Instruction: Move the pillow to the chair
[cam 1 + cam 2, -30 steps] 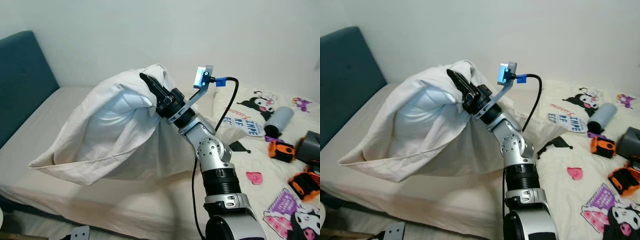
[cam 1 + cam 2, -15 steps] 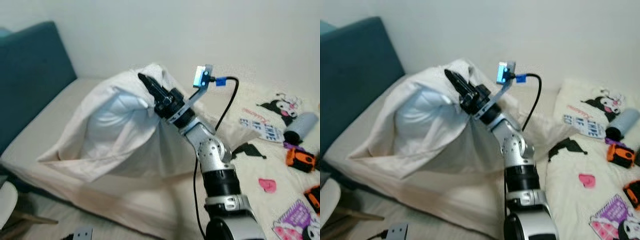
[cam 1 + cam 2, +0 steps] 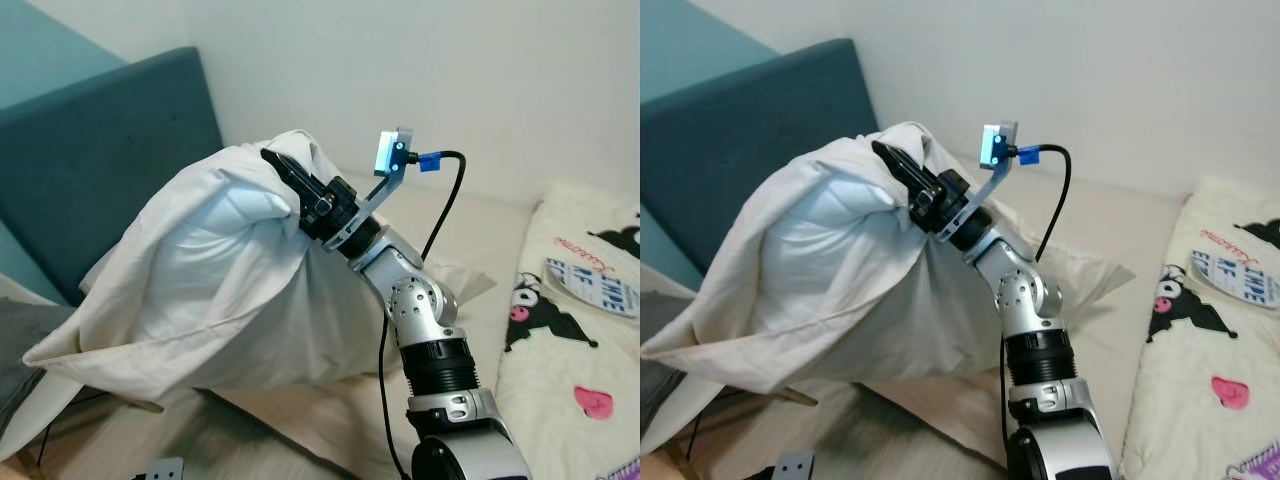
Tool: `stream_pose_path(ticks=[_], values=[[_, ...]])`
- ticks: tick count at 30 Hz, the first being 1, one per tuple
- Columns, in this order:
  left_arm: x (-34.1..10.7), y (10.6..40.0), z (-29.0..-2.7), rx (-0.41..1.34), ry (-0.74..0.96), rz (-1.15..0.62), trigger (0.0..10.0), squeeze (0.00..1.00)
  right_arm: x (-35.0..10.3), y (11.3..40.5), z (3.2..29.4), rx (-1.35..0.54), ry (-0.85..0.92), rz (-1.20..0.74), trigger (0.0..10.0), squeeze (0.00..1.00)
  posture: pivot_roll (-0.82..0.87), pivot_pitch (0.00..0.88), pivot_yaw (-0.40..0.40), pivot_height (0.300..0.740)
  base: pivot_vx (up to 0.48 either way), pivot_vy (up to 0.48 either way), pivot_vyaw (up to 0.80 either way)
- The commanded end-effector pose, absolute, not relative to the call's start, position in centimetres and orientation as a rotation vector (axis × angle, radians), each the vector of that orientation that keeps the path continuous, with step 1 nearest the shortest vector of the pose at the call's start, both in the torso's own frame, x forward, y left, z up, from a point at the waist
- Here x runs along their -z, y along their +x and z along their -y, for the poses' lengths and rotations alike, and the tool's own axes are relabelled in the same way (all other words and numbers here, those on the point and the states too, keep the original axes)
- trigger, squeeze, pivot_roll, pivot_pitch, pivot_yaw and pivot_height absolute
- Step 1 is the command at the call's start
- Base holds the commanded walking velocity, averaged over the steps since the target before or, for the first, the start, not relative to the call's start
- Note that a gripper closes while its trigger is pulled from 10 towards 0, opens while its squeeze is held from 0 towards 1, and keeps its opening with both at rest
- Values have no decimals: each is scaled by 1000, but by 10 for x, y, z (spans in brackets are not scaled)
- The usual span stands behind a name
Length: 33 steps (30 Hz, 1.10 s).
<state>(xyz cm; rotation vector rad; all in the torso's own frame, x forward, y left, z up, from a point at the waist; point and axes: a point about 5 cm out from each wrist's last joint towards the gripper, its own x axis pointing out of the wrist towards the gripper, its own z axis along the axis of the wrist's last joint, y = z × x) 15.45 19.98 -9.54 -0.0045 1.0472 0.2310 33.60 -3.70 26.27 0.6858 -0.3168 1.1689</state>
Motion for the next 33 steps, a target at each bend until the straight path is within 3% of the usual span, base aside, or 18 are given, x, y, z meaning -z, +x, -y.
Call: stream_pose_path(ticks=[1,33], values=[[96,151,-204,-230,19,-1062,10000,0,-254,323,23,-1200,789,336,10000,0,-78,30,25,740,0,0,800],[97,150,-206,-221,34,-1073,10000,0,-244,316,11,-1235,794,285,10000,0,-75,25,26,740,0,0,800]])
